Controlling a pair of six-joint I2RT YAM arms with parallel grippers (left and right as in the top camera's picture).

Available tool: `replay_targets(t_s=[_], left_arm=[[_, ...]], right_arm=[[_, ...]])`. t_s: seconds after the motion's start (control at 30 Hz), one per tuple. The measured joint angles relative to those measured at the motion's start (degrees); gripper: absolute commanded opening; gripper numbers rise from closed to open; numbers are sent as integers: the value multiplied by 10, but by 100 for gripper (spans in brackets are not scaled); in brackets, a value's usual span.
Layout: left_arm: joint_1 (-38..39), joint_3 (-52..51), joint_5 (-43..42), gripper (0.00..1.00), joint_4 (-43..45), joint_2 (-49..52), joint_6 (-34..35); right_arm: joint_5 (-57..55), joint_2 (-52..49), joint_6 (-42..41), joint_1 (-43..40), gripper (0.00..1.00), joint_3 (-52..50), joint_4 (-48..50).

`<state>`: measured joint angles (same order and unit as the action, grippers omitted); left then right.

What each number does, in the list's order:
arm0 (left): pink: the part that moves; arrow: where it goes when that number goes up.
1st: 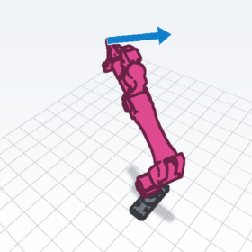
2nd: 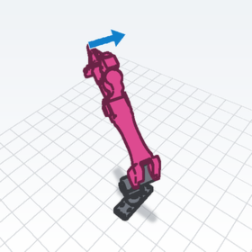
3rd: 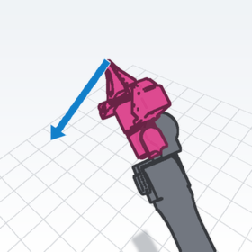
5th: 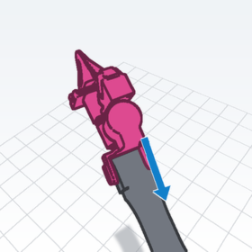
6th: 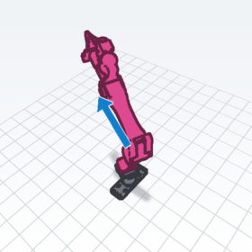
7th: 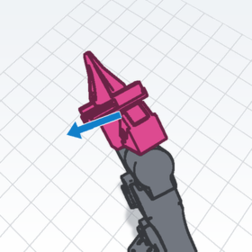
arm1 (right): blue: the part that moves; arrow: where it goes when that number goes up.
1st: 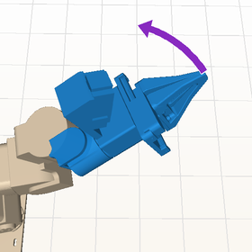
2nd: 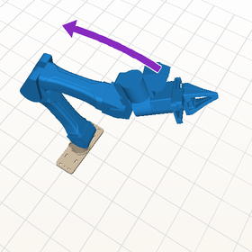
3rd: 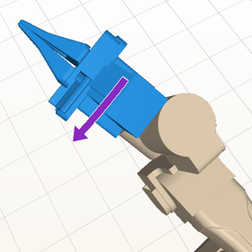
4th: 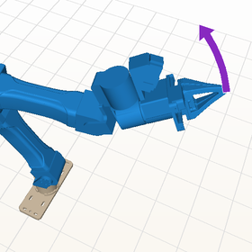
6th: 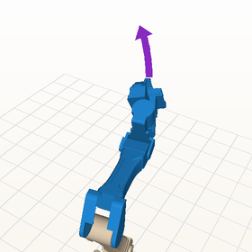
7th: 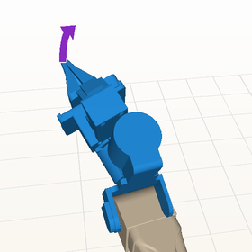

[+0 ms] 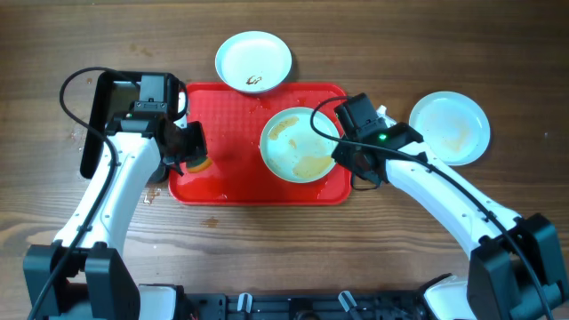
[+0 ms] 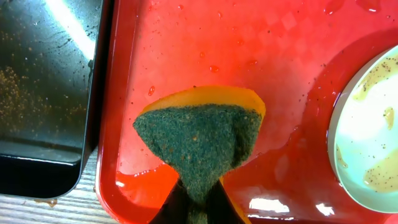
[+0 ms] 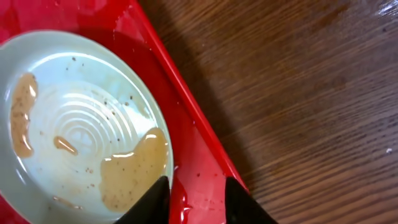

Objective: Clean dirty plates on tray and stack at the side

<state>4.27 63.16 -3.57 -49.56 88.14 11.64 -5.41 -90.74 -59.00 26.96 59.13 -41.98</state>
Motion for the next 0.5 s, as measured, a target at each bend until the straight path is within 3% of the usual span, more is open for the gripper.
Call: replay_targets(t_s=[0.07, 0.1, 0.13, 0.2, 0.27, 0.3, 0.37, 0.4, 0.43, 0.47, 0.5], left_arm=[[0, 0, 0, 4, 0, 0, 0], [0, 0, 0, 4, 0, 0, 0], [0, 0, 0, 4, 0, 0, 0], [0, 0, 0, 4, 0, 0, 0], [0, 0, 0, 4, 0, 0, 0], [0, 0, 0, 4, 0, 0, 0], [0, 0, 0, 4, 0, 0, 0], [0, 0, 0, 4, 0, 0, 0], [0, 0, 0, 4, 0, 0, 0], [0, 0, 0, 4, 0, 0, 0], [0, 0, 0, 4, 0, 0, 0]], right_arm=[[0, -1, 1, 0, 63, 0, 30], [3, -2, 15, 0, 78, -1, 50], [12, -6, 35, 0, 100, -1, 85], [31, -12, 71, 0, 98, -1, 113], [54, -16, 120, 0, 43, -1, 136], [68, -17, 177, 0, 36, -1, 144], [74, -17, 238, 0, 33, -1, 147], [76, -17, 276, 0, 19, -1, 147], [80, -17, 314, 0, 34, -1, 144], [82, -17, 336, 0, 63, -1, 134], [86, -17, 349, 0, 55, -1, 126]])
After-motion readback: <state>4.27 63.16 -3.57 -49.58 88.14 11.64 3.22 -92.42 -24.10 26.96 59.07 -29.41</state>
